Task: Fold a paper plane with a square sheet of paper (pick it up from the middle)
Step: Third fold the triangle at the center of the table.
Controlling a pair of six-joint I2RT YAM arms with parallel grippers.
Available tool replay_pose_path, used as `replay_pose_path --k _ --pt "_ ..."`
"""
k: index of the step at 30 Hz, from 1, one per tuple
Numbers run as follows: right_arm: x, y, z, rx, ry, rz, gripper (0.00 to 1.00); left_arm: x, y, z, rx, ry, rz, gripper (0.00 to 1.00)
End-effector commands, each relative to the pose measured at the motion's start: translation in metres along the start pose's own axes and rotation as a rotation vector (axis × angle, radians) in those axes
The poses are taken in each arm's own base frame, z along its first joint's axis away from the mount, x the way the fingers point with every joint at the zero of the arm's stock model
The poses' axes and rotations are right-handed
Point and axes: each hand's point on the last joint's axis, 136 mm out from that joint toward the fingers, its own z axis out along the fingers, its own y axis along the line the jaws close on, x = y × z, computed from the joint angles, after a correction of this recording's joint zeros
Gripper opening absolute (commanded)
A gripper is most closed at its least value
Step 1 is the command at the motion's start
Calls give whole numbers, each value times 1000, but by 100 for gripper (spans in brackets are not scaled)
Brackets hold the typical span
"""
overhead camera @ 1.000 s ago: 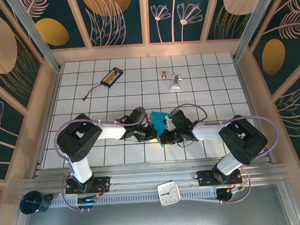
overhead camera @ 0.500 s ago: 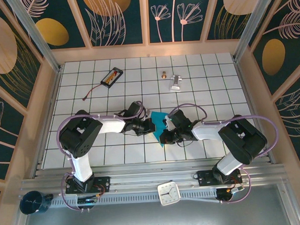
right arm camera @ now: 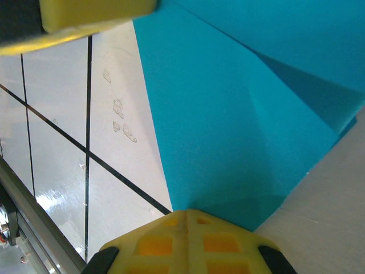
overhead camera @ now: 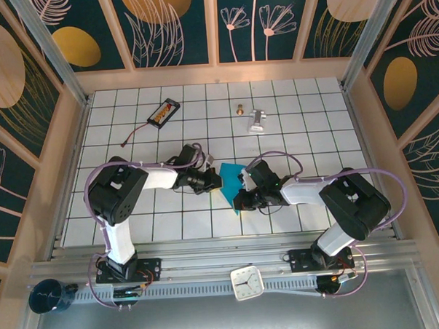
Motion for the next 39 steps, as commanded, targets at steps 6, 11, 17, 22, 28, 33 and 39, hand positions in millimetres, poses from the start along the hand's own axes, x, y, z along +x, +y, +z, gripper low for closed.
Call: replay_pose_path --k 6,11,17,22,28,33,39 --pt "72 -72 -6 289 200 120 0 -54 46 -30 -162 -193 -36 0" --pt "57 -52 -12 225 166 37 0 -43 24 -53 -103 -223 -7 7" --pt "3 0 -45 41 -12 -102 0 -2 2 -80 -9 -272 3 22" --pt "-36 19 -73 -74 -201 -62 8 31 -22 -71 93 -235 17 32" --pt "-56 16 -61 -61 -242 23 8 34 -29 -63 124 -217 43 39" --pt "-59 1 -43 -9 -202 59 3 39 -23 -53 115 -171 10 41" --pt "-55 -25 -31 91 -175 99 0 46 -21 -42 103 -121 -5 46"
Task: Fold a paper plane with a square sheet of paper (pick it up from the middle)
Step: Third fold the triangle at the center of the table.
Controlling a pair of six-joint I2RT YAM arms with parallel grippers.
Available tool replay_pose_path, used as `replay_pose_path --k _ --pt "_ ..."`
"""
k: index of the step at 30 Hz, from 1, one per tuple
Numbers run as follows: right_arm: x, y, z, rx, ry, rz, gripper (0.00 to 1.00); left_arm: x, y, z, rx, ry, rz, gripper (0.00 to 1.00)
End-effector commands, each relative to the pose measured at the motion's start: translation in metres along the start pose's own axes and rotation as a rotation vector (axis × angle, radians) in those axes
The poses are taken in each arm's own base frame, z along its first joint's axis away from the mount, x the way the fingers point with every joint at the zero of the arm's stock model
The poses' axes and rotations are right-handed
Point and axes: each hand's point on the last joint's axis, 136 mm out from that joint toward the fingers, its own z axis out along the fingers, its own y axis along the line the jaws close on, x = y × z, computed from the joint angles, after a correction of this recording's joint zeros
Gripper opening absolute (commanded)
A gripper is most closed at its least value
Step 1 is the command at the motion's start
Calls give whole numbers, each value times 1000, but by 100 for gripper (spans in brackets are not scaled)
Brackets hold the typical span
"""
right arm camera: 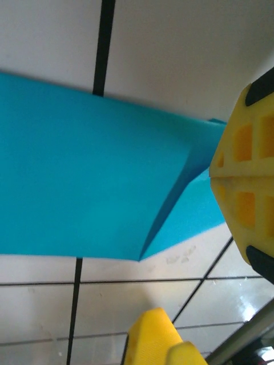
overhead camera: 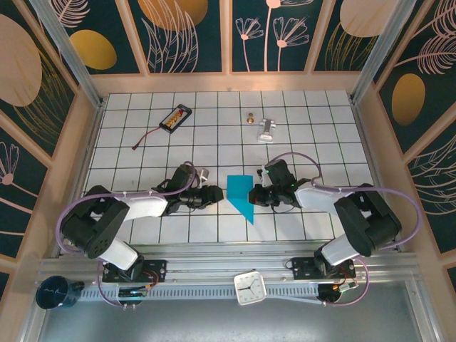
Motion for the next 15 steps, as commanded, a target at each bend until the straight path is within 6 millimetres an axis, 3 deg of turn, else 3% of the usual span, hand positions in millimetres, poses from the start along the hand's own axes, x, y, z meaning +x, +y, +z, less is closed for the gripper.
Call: replay_pose_path --k 1,15 --pt "-8 -9 4 57 -21 7 0 2 -13 7 36 37 -3 46" --pt "9 -30 11 102 12 31 0 -3 -9 31 -32 84 -38 47"
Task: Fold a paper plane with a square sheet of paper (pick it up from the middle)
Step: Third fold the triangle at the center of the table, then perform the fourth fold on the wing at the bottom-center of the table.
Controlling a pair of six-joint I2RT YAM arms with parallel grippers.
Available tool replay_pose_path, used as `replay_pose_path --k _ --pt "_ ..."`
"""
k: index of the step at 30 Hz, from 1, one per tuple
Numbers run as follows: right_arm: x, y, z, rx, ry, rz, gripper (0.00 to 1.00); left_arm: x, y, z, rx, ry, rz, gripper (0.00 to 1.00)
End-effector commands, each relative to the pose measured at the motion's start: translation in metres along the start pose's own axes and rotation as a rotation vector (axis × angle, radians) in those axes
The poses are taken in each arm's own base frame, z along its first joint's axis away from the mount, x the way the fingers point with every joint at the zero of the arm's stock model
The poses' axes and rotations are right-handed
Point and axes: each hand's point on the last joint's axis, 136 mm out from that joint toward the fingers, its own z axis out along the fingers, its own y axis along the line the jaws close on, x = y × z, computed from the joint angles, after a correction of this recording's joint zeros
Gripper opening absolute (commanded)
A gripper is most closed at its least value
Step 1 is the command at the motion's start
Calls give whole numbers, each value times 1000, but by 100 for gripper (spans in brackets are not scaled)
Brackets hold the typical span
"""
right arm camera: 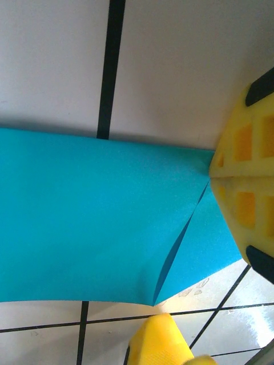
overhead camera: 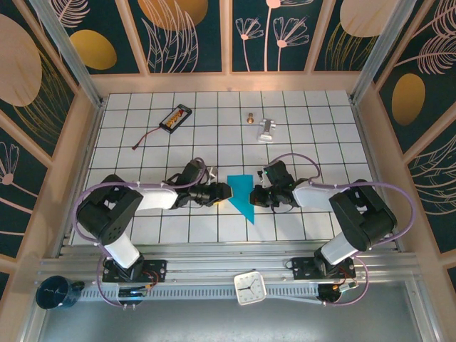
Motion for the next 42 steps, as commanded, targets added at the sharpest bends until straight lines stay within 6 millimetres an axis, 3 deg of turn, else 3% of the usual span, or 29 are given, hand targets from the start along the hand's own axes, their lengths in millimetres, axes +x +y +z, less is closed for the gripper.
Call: replay_pose_path --k 1,5,14,29,35,42 --pt "8 -16 4 51 9 15 0 3 1 4 -27 24 -34 47" --pt "8 -17 4 54 9 14 0 3 9 11 -39 34 -63 47" --pt "9 -19 4 57 14 16 0 1 6 20 -7 47 -79 47" --pt "10 -22 6 67 20 12 0 -8 -17 17 84 13 -38 43" --pt "11 -24 7 72 24 12 0 -9 -14 19 56 20 47 35" --pt "11 -26 7 75 30 4 0 -10 -8 25 29 37 73 17"
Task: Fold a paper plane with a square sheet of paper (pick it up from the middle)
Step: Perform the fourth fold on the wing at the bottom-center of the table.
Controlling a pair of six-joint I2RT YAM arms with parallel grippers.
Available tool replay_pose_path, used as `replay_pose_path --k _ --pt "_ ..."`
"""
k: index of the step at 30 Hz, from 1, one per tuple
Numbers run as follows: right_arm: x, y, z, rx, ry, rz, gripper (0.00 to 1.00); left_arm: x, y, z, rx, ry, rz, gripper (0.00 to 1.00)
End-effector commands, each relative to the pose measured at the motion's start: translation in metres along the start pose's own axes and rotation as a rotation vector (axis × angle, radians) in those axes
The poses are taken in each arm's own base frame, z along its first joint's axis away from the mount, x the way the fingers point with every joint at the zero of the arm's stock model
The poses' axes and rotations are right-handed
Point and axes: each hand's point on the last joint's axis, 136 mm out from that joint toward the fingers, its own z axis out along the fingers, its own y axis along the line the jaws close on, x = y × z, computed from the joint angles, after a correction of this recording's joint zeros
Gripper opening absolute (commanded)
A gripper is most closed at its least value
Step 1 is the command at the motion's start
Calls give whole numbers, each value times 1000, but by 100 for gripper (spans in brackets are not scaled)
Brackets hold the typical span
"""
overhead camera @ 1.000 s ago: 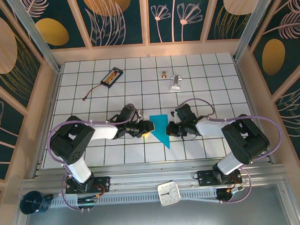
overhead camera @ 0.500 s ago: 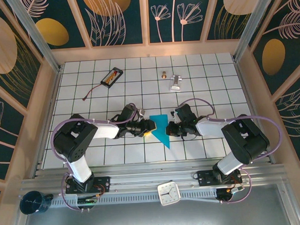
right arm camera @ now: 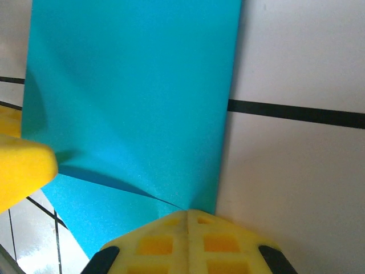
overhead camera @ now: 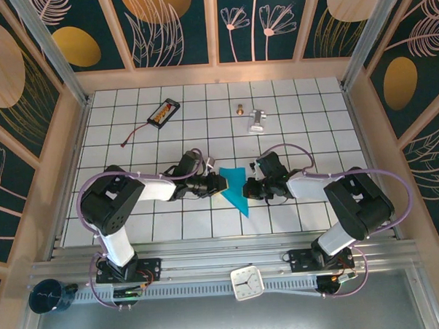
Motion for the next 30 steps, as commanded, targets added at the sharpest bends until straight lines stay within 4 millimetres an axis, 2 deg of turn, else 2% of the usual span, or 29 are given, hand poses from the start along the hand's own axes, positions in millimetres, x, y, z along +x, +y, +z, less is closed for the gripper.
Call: replay_pose_path --k 1,5,8,11,14,15,18,22,30 --pt "12 -24 6 79 37 7 0 1 3 5 -17 17 36 15" --pt "9 -22 7 76 39 -10 0 0 2 3 -20 13 29 7" --pt "1 -12 3 51 25 -50 2 1 1 -1 -20 3 -14 1" --pt "-14 9 -7 9 -17 -124 10 3 1 -8 -24 -19 -74 0" --pt "-24 33 -21 -22 -72 -208 17 7 9 -14 -57 -32 -155 0" --pt "-25 40 -25 -21 -90 -234 18 5 3 -21 -46 -50 -169 0" --pt "-23 56 -33 2 -135 -301 27 7 3 -30 -49 -77 -248 0" --pt "-14 71 -35 47 -184 -349 32 7 -1 -38 -42 -101 -323 0" --pt "8 71 -19 209 -265 -372 38 7 -9 -41 -24 -93 -431 0"
